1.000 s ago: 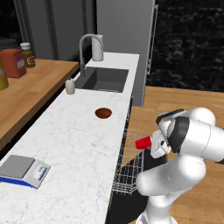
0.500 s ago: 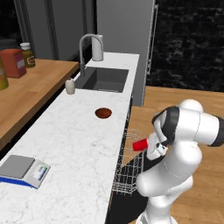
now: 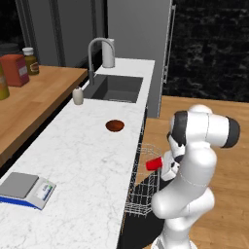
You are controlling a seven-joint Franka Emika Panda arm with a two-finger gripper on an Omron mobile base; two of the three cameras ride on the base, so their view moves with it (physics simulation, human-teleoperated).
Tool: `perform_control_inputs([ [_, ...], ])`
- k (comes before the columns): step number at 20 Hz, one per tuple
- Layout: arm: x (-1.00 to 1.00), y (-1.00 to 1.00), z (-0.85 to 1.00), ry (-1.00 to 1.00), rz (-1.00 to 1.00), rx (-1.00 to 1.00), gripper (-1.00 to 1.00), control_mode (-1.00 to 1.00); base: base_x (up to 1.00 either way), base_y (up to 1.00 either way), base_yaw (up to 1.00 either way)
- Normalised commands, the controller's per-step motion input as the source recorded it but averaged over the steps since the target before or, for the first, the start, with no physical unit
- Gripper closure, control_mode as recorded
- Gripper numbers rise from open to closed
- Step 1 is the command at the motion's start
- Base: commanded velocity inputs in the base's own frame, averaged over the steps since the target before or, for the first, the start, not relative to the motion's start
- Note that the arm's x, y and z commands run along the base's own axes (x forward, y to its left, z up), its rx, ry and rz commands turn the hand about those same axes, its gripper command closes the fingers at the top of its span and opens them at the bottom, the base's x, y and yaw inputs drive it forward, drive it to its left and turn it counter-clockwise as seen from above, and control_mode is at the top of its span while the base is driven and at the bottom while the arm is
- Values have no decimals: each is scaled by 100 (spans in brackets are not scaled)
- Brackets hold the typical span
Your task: Pick up the cup and bowl from the counter, place them in the dishwasher, and close the dishwasher door.
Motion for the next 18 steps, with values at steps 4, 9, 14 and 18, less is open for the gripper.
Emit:
perform_control_inputs([
  [4,12,0,-27,0,0,0,100,-100,0,0,0],
  [9,15,0,-30,0,0,0,100,-100,0,0,0],
  [14,24,0,-27,0,0,0,100,-100,0,0,0],
  [18,32,0,-28,0,0,0,100,-100,0,0,0],
])
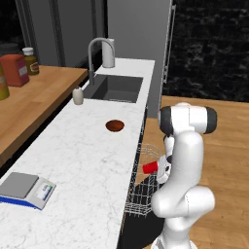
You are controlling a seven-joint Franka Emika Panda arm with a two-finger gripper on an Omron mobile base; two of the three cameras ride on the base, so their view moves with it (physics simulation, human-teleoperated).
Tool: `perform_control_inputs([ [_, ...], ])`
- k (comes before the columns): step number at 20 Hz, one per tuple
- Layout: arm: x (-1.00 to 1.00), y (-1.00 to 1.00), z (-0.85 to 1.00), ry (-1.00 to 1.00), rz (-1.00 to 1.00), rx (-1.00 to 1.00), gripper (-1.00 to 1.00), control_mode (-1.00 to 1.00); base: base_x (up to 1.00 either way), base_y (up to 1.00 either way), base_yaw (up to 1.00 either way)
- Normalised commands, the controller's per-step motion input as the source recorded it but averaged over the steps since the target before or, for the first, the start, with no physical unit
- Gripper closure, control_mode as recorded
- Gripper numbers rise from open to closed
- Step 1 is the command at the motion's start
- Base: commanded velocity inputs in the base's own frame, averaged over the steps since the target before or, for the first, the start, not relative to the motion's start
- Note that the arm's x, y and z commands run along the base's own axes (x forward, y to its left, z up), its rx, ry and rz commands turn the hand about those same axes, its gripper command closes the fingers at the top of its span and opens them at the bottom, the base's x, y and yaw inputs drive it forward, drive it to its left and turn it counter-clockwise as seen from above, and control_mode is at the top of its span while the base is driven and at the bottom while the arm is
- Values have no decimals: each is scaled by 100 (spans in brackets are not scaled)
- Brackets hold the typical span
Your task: Pick up the cup and bowl from the counter, place them in the dishwasher, and close the dishwasher door.
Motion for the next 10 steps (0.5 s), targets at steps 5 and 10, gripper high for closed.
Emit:
perform_control_inputs([
  [5,36,0,-31,0,0,0,100,-100,0,0,0],
  [10,30,-1,-33,0,0,0,100,-100,0,0,0],
])
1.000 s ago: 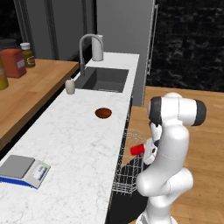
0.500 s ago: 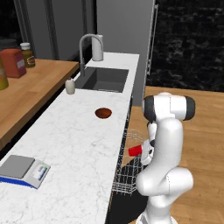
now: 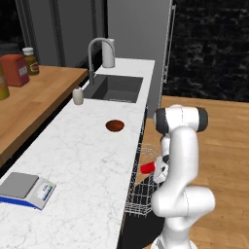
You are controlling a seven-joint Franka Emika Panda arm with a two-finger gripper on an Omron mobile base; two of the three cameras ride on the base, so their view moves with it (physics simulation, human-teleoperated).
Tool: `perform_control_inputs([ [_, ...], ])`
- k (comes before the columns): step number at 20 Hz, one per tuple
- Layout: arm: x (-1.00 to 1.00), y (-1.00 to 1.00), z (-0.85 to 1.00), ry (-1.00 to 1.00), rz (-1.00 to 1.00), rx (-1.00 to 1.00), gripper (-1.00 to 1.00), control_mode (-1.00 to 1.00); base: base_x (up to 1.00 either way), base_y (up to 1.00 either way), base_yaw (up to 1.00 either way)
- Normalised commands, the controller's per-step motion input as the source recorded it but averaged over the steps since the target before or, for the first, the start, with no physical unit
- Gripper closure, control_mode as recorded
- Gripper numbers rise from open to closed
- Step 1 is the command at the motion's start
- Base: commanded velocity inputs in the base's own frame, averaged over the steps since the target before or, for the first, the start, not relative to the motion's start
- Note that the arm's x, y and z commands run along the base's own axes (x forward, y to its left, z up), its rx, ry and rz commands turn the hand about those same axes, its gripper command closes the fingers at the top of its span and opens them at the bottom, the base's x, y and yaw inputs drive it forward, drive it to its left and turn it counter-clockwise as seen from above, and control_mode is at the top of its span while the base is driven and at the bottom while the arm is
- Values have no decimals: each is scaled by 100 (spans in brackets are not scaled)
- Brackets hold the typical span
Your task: Pick up the cup and bowl from the counter, place them in the dishwasher, and close the dishwasher door.
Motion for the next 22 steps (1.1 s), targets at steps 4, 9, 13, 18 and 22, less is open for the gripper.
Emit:
perform_control_inputs([
  [4,24,-2,-40,0,0,0,100,-100,0,0,0],
  [9,15,-15,-39,0,0,0,100,-100,0,0,0],
  [13,18,-12,-36,0,0,0,100,-100,0,0,0],
  [18,24,0,-38,0,0,0,100,-100,0,0,0],
  [22,35,0,-42,0,0,0,100,-100,0,0,0],
])
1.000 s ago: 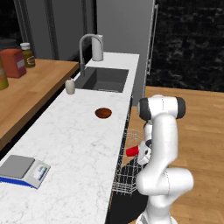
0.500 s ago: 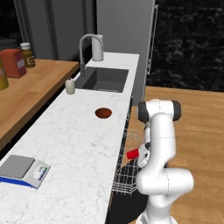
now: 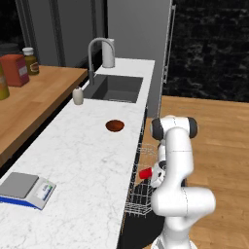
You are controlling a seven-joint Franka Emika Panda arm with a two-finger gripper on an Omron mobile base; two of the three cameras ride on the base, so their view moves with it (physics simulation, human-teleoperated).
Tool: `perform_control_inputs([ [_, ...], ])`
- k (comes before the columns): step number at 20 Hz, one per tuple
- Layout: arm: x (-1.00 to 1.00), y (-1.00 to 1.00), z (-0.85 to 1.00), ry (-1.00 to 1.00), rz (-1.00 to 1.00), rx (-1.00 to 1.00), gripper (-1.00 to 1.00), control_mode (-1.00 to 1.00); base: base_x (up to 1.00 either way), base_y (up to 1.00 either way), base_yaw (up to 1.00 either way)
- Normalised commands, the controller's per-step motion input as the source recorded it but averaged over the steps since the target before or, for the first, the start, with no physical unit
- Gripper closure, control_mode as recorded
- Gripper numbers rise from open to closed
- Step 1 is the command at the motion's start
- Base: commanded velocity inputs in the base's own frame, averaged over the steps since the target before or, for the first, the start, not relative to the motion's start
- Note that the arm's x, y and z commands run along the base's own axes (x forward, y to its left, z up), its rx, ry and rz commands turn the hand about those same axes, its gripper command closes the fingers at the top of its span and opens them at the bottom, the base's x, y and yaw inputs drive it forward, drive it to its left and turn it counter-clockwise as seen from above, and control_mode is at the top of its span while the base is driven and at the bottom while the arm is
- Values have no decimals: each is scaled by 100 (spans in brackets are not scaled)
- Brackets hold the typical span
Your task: Pick up the cup and bowl from the counter, place them in the dishwasher, and close the dishwasher door.
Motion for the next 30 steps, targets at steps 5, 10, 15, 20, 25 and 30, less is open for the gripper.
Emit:
perform_control_inputs([
  [5,34,0,-33,0,0,0,-100,-100,0,0,0],
  [10,-9,-22,1,0,0,0,-100,-100,0,0,0],
  [15,-69,-57,91,-17,2,5,-100,-100,0,0,0],
  [20,-74,-43,100,-27,5,4,-100,-100,0,0,0],
  [25,-55,-21,100,-22,3,1,-100,-100,0,0,0],
  [30,-35,-5,100,-8,0,0,-100,-100,0,0,0],
])
